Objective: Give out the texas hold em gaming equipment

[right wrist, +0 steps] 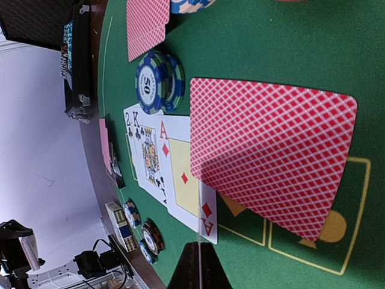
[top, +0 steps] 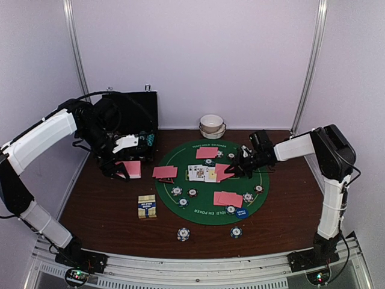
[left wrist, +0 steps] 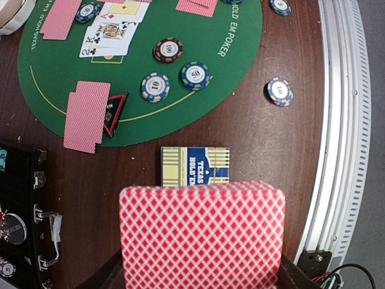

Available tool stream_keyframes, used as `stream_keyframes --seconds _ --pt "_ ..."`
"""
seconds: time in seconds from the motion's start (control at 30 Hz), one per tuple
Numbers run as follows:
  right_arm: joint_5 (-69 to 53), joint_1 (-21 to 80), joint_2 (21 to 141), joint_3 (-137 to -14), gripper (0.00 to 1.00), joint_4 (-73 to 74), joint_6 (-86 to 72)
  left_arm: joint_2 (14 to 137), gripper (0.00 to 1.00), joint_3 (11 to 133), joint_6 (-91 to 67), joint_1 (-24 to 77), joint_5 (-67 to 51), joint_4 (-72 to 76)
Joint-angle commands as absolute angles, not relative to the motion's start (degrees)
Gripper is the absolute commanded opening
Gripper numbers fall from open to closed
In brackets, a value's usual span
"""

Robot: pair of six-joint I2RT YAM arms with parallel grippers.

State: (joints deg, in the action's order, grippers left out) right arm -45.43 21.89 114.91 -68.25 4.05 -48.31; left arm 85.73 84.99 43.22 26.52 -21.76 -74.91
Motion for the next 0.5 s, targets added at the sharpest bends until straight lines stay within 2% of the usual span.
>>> stream_keyframes --seconds 0.0,0.47 --pt "-44.9 21.86 116.68 -70.22 0.0 4.65 -45.26 83.63 0.12 83.69 44.3 25.07 -22.11 -73.04" --pt "-44.25 21.53 117.86 -72.87 0.01 8.51 -41.45 82.68 0.12 81.21 45.05 22.24 -22.96 -72.48"
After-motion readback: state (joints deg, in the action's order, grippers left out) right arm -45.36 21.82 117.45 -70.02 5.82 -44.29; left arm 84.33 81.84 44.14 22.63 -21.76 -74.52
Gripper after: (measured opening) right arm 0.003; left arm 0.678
